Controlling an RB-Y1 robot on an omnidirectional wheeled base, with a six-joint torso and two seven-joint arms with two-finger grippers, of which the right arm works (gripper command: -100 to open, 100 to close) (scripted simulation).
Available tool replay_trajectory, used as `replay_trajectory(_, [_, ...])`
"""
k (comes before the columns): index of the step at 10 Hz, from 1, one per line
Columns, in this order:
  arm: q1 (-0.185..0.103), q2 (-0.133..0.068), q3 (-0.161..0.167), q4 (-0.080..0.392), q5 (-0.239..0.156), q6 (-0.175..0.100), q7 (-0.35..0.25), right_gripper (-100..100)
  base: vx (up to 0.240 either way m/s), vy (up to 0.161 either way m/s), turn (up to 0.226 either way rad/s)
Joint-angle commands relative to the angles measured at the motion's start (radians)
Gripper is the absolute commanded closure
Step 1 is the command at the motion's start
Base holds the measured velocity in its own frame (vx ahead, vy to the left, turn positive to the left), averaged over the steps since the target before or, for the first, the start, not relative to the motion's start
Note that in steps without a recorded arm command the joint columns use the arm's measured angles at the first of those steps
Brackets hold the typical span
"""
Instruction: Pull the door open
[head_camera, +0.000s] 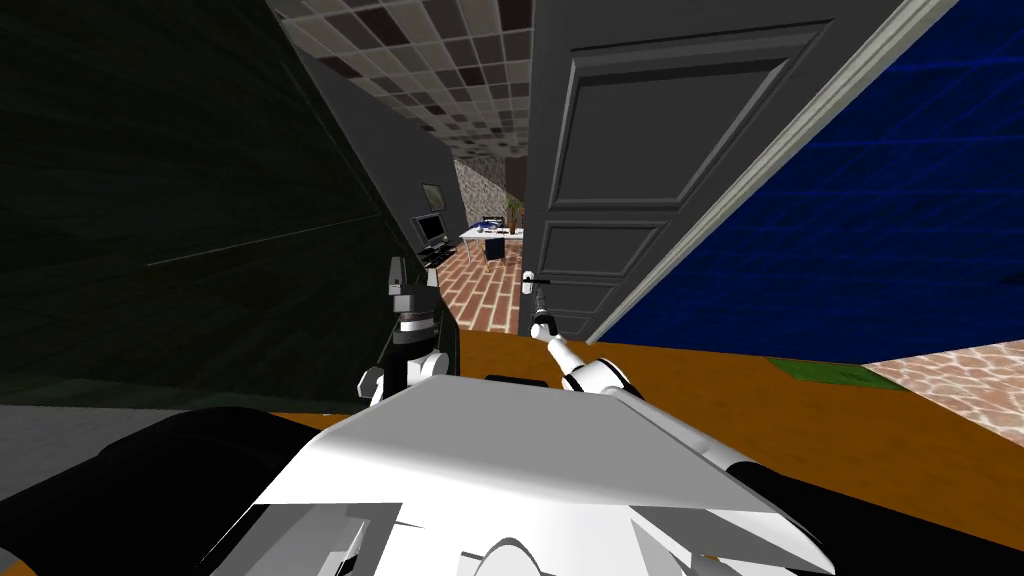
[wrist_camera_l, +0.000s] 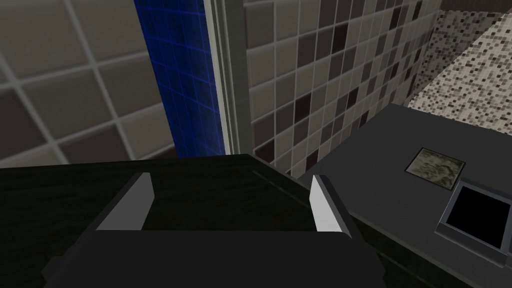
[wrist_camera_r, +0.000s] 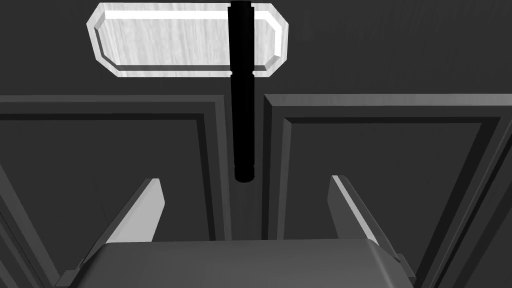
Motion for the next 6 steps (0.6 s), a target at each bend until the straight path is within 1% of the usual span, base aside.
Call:
replay_trajectory(1, [-0.007, -0.007, -0.004, 0.012, -0.002, -0.007, -0.005, -100, -0.023, -0.034, 0.153])
replay_trajectory(2, [-0.010, -0.018, -0.012, 0.016, -0.006, -0.011, -0.003, -100, -0.039, -0.033, 0.179])
replay_trajectory(3, [-0.011, -0.025, -0.017, 0.019, -0.009, -0.013, -0.002, -100, -0.049, -0.038, 0.258])
replay_trajectory(5, [-0.016, -0.050, -0.038, 0.029, -0.018, -0.021, 0.001, -100, -0.078, -0.028, 0.309])
replay_trajectory(6, [-0.016, -0.050, -0.038, 0.029, -0.018, -0.021, 0.001, -100, -0.080, -0.013, 0.120])
